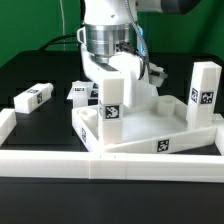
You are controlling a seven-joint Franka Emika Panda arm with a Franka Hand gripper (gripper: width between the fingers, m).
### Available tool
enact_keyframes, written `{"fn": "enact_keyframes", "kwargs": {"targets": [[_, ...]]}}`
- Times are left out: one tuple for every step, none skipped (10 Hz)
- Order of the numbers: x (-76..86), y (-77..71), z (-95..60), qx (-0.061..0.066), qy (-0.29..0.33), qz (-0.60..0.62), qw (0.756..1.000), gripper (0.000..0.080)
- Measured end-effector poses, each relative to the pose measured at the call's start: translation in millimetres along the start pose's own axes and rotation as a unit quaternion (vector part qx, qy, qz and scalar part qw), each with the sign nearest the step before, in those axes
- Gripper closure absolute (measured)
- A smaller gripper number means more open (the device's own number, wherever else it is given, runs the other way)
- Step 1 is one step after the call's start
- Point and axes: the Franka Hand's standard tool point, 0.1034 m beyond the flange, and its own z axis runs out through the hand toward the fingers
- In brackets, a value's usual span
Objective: Assemble desk
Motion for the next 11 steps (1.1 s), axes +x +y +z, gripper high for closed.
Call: {"fn": "enact_keyframes", "kwargs": {"targets": [[4.5,3.0,-0.1,-0.001,0.001,-0.051,0.999,0.0736],[10.8,5.7,-0.9,-0.001,0.001,-0.106,0.994,0.0736],[19.5,9.8,-2.0,0.001,0.002,-0.145,0.989,0.0737],[21.0,11.1,-2.5,0.001,0.002,-0.161,0.987,0.0737],[20.6,11.5,-1.6,0.0,0.001,-0.187,0.982,0.0736],[20.9,12.0,-1.2,-0.001,0.001,-0.224,0.975,0.0736],[21.0,12.3,-1.0,-0.001,0.001,-0.254,0.967,0.0736],[21.1,12.6,-0.7,-0.001,0.001,-0.273,0.962,0.0736],[21.8,13.2,-0.6,-0.002,0.001,-0.313,0.95,0.0736],[22.1,13.6,-0.5,-0.003,0.001,-0.332,0.943,0.0736],[23.2,14.4,-0.5,-0.006,0.001,-0.373,0.928,0.0736]]}}
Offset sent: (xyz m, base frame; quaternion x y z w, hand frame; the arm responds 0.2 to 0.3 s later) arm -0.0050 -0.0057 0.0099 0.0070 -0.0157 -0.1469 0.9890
